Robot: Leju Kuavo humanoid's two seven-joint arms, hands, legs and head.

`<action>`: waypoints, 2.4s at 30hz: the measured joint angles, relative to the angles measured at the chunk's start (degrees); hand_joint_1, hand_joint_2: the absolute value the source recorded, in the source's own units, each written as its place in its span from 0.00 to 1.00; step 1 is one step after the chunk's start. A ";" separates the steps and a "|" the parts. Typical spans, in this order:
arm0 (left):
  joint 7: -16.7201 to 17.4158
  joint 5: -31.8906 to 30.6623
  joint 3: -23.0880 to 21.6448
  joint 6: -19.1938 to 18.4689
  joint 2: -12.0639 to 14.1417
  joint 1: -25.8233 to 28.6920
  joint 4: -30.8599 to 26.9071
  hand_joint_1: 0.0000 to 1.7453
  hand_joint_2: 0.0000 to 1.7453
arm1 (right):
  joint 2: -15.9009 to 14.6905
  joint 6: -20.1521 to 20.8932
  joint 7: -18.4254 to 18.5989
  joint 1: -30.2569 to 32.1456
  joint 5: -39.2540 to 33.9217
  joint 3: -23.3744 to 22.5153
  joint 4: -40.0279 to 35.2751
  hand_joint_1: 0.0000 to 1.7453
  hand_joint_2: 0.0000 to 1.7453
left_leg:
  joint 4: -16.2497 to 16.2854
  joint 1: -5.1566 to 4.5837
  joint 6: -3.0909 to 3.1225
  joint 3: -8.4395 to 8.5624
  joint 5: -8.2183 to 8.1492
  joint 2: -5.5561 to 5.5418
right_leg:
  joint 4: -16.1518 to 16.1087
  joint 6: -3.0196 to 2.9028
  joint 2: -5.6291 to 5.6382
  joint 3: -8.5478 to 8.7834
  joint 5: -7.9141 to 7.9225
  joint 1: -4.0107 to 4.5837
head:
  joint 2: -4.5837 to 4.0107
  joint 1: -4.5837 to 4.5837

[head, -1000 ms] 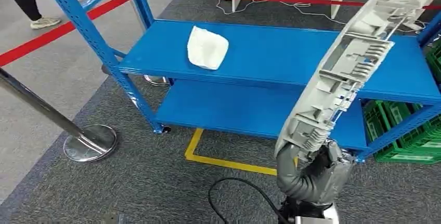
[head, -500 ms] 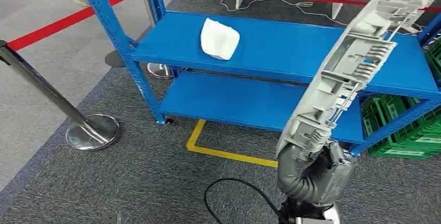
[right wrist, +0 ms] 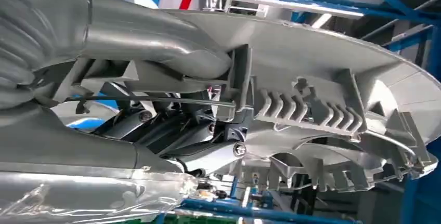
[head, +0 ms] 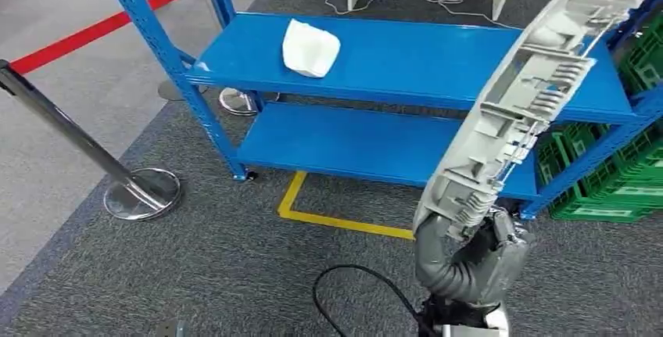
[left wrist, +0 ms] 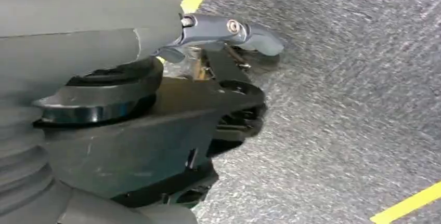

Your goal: Take the parts from the cabinet and place them on the table.

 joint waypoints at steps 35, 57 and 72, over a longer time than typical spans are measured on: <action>-0.20 -0.18 0.96 -0.31 -0.20 -0.12 -0.02 0.00 1.00 | 2.12 -0.04 -3.65 1.59 -0.46 -3.13 -0.17 1.00 1.00 | -1.04 0.23 0.41 4.03 5.72 0.02 | -1.10 0.75 -0.12 -0.88 1.81 -0.03 | 0.00 -0.11; -0.50 -4.15 -0.55 1.92 -0.26 -0.10 -0.02 0.00 1.00 | 3.02 -0.04 -7.63 2.31 2.03 -4.53 -1.09 1.00 1.00 | -13.90 -0.53 1.49 8.39 8.24 0.06 | -1.27 1.33 -0.03 2.19 0.09 -0.29 | 0.00 0.28; -1.03 -4.35 -0.63 1.97 -0.20 0.10 -0.02 0.00 1.00 | 3.04 -0.04 -8.09 2.72 3.32 -4.50 -2.47 1.00 1.00 | -13.60 0.44 2.07 8.94 7.25 -0.13 | -0.86 3.01 -0.04 -0.86 2.31 -0.26 | 0.00 -0.50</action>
